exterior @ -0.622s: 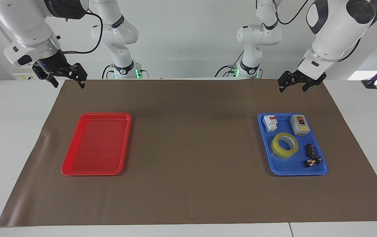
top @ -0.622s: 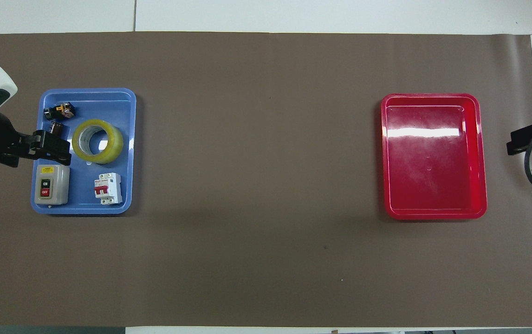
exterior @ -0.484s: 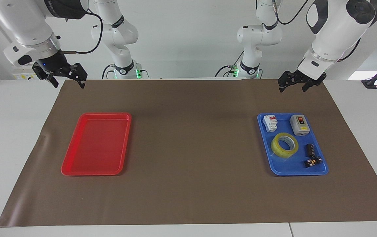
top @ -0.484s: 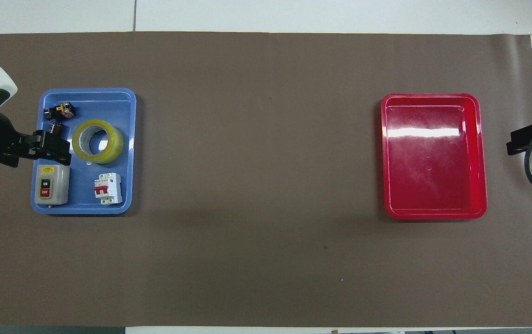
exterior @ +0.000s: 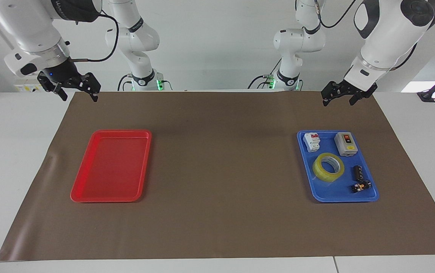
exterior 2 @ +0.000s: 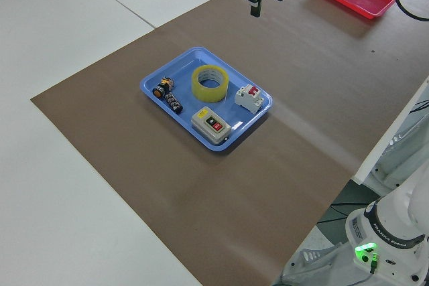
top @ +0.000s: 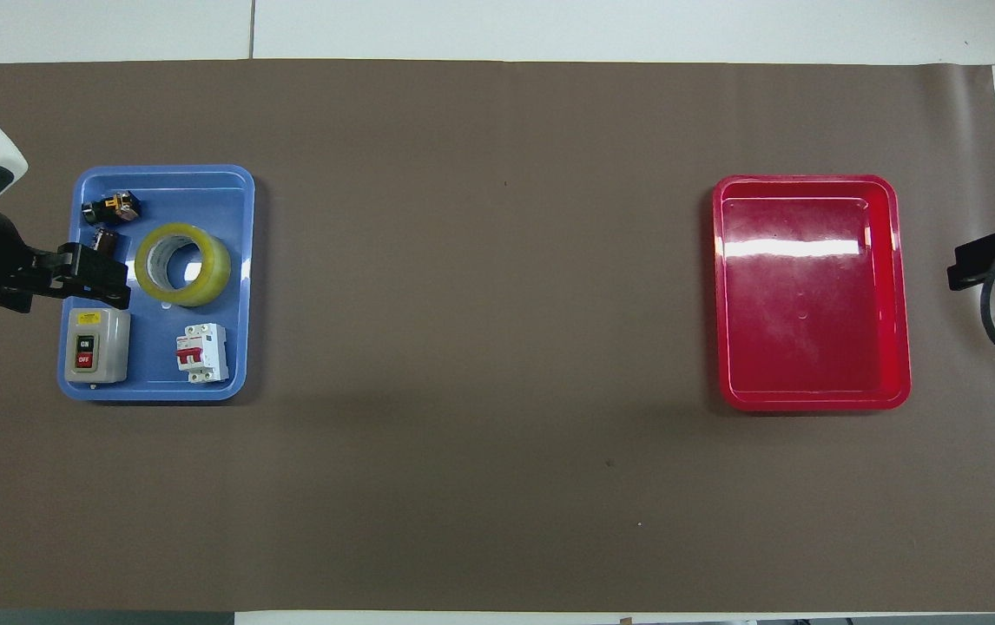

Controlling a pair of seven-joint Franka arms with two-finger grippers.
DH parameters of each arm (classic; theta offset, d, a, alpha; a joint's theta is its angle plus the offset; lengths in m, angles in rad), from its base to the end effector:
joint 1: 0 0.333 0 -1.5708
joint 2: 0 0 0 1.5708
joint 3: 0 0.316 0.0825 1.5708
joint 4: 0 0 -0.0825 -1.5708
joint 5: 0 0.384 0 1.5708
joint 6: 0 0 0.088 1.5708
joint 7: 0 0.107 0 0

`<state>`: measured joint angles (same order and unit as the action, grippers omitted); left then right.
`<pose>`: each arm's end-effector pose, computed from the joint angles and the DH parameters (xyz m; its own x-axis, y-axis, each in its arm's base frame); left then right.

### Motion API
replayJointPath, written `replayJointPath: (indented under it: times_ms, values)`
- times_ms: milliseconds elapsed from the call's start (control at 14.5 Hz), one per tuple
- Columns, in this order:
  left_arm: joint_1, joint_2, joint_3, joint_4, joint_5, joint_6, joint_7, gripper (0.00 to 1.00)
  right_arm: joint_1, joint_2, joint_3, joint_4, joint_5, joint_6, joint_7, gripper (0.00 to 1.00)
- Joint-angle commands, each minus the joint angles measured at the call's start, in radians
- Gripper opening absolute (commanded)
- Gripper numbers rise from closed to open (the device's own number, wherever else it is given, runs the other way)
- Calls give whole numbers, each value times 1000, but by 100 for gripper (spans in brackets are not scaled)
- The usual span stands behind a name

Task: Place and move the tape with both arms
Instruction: 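Move the left gripper over the blue tray toward the yellow tape, then lower the left gripper onto the yellow tape roll and grasp it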

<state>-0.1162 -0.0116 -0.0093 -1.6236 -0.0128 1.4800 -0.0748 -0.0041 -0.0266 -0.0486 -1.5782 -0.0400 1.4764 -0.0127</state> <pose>0.5346 -0.0690 0.5989 0.9899 -0.0507 -0.1322 -0.0508 -0.9987 0.0028 0.5351 -0.0332 0.6277 0.9962 -0.0435 -0.0756 -0.0407 -0.9985 0.0377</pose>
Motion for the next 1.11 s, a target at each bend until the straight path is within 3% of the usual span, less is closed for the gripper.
replayJointPath:
  times_ms: [0, 415, 829, 1037]
  values:
    - [0, -18, 11, -12, -4, 8, -2, 100, -7, -10, 1, -6, 17, 8, 5, 100]
    - [4, -19, 18, -18, -3, 19, -14, 100, -7, -10, 1, -6, 17, 8, 5, 100]
    - [96, 11, 17, -116, -3, 329, 4, 100, -7, -10, 1, -6, 17, 8, 5, 100]
    - [144, 99, 19, -150, -3, 465, 42, 100, -7, -10, 1, -6, 17, 8, 5, 100]
